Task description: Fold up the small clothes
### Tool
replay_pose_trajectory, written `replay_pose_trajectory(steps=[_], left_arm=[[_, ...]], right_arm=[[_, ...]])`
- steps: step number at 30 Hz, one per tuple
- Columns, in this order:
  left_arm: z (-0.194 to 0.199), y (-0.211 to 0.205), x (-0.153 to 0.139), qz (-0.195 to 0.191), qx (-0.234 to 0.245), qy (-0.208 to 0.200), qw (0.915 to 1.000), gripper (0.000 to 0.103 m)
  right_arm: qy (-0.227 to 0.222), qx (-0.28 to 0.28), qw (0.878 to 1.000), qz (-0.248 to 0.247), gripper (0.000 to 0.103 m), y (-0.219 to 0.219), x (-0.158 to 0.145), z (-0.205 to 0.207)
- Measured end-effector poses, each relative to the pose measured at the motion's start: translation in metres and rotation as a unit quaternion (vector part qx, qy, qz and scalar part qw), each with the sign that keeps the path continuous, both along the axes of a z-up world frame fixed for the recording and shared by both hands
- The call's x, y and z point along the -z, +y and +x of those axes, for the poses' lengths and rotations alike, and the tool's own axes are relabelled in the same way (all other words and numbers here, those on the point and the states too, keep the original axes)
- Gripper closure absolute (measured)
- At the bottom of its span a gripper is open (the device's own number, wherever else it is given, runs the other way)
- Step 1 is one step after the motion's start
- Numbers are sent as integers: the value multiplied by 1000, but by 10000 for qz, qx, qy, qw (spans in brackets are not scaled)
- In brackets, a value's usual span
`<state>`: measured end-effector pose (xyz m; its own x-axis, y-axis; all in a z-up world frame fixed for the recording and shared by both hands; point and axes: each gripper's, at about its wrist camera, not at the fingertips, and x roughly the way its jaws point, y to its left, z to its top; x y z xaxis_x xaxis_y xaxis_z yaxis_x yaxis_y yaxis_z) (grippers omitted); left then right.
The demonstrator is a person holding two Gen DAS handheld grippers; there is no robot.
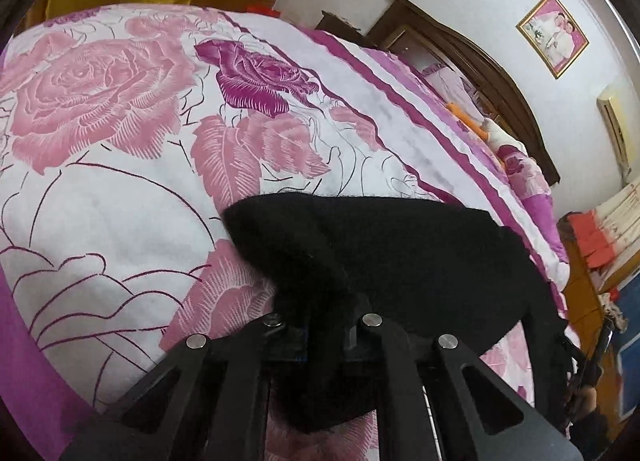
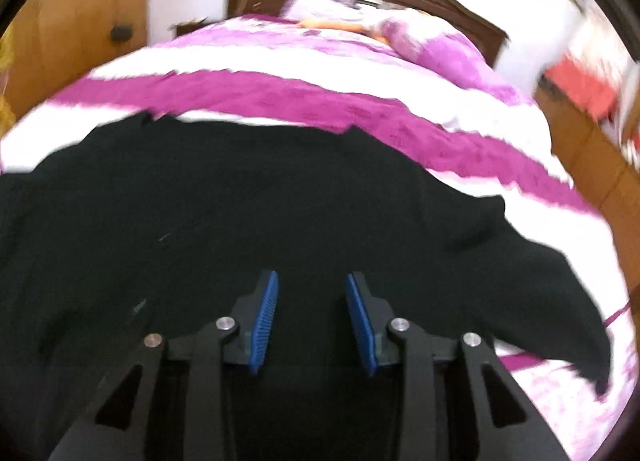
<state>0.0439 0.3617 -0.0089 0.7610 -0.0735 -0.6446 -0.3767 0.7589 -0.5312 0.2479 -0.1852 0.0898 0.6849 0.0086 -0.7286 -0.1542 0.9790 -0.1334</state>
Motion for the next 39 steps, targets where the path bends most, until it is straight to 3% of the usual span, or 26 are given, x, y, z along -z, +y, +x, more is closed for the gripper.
replay_pose_trajectory(steps=[1, 2, 3, 9, 16, 22, 28, 34, 39], left_arm=[[0, -1, 0, 33, -13, -13, 10000, 97], [0, -1, 0, 79, -33, -34, 10000, 97], [1, 0, 0, 106, -44, -37, 9999, 97], [-4, -4, -23, 52, -443, 104, 9989, 101], [1, -15, -80, 138, -511, -20, 9986, 101], [19, -31, -122, -84, -331, -210, 9992, 101], [62, -92, -173, 326, 269, -224, 9989, 101], [115, -174, -212, 517, 835, -394, 9944, 101], [162, -250, -225, 574, 1280, -359, 9895, 101]], right_arm=[[84, 307, 9994, -165, 60, -6, 15, 7], [189, 432, 9986, -236, 50, -10, 28, 13], [73, 443, 9989, -164, 49, -13, 36, 10], [-243, 689, 9956, -591, 32, -8, 39, 0], [-283, 793, 9952, -505, 25, -13, 37, -2], [-308, 841, 9951, -420, 22, -15, 36, 1], [-247, 719, 9968, 226, 13, -31, 33, 0], [-144, 678, 9975, 132, 6, -28, 34, 2], [-182, 516, 9946, 884, 5, -49, 26, -7]])
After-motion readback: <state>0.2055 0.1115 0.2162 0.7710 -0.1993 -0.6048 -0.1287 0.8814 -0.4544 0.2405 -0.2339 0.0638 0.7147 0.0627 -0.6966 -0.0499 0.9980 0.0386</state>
